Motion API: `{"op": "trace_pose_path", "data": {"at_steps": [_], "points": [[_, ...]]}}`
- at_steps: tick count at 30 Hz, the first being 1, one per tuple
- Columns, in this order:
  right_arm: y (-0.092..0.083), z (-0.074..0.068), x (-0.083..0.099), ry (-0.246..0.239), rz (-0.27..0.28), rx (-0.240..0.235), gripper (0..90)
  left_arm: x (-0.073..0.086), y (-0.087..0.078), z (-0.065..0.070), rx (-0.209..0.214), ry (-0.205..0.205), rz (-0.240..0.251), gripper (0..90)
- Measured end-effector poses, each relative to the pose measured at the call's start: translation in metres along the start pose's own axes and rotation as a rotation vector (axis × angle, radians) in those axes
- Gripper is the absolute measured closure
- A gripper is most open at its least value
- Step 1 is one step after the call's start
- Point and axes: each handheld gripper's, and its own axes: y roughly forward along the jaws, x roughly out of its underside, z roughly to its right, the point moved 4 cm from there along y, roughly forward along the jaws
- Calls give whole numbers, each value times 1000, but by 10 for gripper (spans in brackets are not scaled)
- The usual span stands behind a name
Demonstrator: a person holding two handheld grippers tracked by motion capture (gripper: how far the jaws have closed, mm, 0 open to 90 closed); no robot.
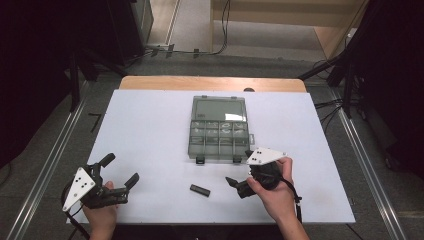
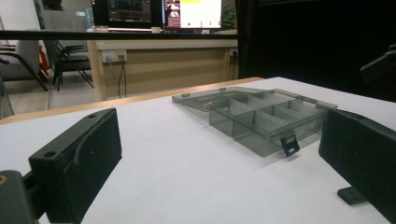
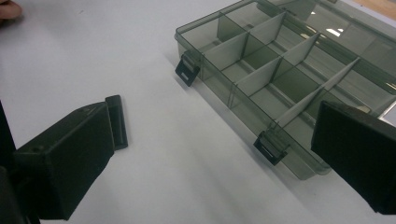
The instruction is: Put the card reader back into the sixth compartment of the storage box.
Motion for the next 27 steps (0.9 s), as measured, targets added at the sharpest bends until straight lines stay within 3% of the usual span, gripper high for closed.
{"op": "trace_pose_path", "data": {"at_steps": [27], "points": [[24,-24,-7,-35,-57,-70,0,0,0,0,-1,3,1,0]]}}
